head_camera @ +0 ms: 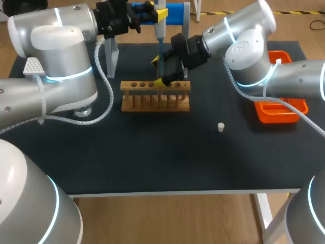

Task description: Invert the test tube, pick up the pipette, mount the tip to pipette, aspirate from beaker and dispense into the tube, eject the tip, return the pipette, and cap with the stopper.

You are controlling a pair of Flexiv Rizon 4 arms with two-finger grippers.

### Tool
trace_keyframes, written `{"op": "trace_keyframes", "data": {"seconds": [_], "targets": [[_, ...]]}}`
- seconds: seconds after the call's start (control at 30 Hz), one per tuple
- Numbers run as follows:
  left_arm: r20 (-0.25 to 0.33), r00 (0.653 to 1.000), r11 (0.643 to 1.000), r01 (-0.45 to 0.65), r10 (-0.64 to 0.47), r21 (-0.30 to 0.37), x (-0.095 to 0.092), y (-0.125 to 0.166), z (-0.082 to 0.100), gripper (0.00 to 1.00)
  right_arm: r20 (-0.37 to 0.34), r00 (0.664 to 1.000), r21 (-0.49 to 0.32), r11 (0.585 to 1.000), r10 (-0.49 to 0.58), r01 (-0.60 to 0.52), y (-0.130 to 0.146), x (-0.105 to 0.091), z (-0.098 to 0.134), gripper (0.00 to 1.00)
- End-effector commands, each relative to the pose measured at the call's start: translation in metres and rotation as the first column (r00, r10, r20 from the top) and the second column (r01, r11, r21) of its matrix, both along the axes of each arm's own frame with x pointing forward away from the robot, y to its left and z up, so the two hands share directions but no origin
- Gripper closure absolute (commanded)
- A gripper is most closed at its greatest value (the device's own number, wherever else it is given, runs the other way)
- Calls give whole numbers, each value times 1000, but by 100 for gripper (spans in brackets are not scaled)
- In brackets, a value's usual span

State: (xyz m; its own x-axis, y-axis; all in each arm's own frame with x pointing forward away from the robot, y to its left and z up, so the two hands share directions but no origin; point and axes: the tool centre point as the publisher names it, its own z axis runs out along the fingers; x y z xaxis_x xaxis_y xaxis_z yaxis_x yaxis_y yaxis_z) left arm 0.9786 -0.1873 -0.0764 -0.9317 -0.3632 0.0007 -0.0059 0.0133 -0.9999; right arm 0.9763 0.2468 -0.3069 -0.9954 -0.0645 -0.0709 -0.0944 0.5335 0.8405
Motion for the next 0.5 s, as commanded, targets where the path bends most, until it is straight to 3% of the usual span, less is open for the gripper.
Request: {"op": "trace_keyframes", "data": {"seconds": [0.03,0.37,0.5], "targets": [[1,1000,1000,-2,2,-2,0,-1,0,100,-2,1000,-3,1000,2,-2,-1,1,1,0],[1,1000,1000,-2,2,-2,0,-1,0,100,-2,1000,-3,1000,2,-2,-1,1,1,0],[1,1000,1000,-2,2,-2,0,-1,0,100,33,999,-5,1000,-15,15,-24,-15,20,0]]}}
